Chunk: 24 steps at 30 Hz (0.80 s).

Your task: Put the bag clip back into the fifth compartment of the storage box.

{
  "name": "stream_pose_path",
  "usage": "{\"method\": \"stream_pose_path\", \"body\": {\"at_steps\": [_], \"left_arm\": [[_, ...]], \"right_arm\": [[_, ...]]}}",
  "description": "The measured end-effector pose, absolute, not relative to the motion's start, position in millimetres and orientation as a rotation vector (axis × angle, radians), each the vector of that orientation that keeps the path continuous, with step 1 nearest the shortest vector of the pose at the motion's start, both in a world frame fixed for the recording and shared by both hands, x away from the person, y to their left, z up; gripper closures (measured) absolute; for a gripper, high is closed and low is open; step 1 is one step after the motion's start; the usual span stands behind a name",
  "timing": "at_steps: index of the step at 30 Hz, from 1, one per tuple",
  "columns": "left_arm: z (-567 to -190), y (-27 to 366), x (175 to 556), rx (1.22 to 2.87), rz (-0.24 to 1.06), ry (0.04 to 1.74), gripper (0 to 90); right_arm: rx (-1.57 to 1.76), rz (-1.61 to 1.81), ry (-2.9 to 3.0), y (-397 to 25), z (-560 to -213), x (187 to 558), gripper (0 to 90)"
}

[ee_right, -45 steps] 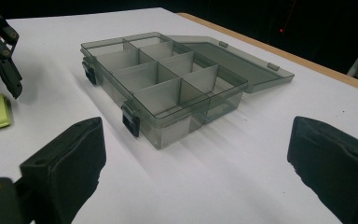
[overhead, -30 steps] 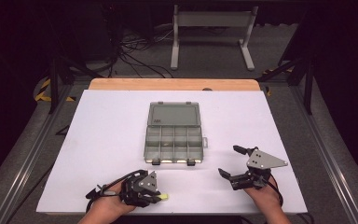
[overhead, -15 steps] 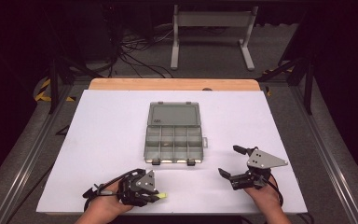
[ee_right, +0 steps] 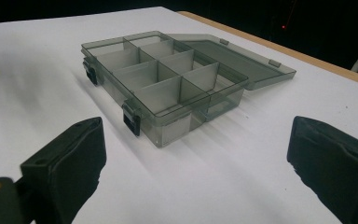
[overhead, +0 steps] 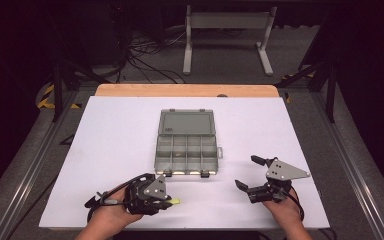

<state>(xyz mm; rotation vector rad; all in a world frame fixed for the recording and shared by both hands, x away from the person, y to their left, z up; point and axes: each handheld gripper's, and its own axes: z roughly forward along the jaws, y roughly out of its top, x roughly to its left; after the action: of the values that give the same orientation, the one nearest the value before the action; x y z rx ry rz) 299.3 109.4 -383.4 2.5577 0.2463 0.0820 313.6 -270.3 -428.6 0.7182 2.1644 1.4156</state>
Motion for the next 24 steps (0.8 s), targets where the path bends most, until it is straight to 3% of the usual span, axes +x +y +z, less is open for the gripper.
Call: {"method": "stream_pose_path", "body": {"at_steps": [24], "left_arm": [[-351.9, 111.9, 324.8, 2.485, 0.091, 0.35, 78.0]], "right_arm": [[0.723, 1.417, 2.155, -272.5, -427.9, 313.1, 5.0]]}}
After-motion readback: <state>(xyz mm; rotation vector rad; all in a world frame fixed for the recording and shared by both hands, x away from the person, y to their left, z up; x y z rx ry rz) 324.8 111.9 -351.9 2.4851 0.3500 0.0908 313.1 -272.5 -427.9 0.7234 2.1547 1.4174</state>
